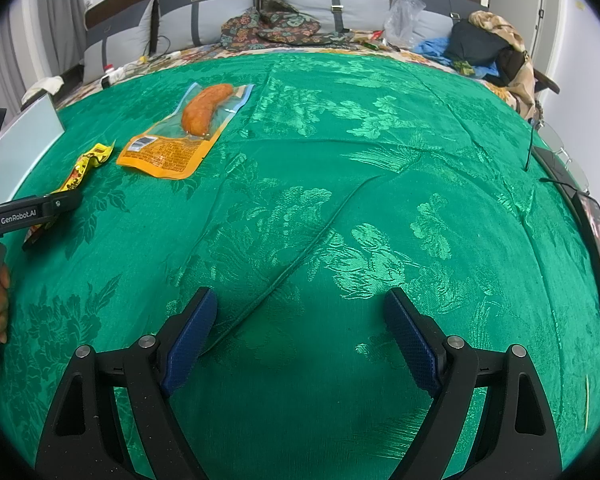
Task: Organize snacks
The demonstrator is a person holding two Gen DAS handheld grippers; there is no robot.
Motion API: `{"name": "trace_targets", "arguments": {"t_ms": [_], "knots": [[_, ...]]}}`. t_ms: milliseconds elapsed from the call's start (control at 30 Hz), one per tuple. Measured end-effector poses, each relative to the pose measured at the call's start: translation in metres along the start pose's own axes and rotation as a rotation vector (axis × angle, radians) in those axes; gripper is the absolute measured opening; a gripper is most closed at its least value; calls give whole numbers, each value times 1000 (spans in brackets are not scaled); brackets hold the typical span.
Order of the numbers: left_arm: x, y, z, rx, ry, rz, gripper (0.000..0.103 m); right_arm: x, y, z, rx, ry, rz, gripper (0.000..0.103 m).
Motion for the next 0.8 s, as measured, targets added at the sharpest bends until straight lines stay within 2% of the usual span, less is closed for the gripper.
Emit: {"name": "trace_targets", "arguments": {"t_ms": [100,200,300,333,400,433,467,600,800], "knots": [[-2,3,0,-6,-3,19,103,0,0,0,0,0,0,88],[-5,10,1,0,-9,85,103,0,0,0,0,0,0,88],[-7,13,0,-6,-11,101,103,0,0,0,0,0,0,88],[-6,13,0,-11,-16,96,100,0,0,0,0,0,0,88],[0,12,-3,-35,-28,67,83,0,0,0,0,0,0,88],[3,11,-6,-52,-35,54,66,0,0,0,0,0,0,88],[6,10,-8,-61,-36,50,56,0,0,0,0,0,0,88],[18,-3,-8,-57,-30,58,56,0,0,0,0,0,0,88],[50,-46,1,-18,-32,79,56,0,0,0,0,0,0,88]]}}
Point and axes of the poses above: each gripper's, at about its wrist camera, not at the fingertips, and x roughly against the way its jaws point, z to its left, y to its top, the point moved 3 cm from there along -x, roughly the way its jaws point, and after that the axes turned 9 degrees about -y, right-handed, at the moved point
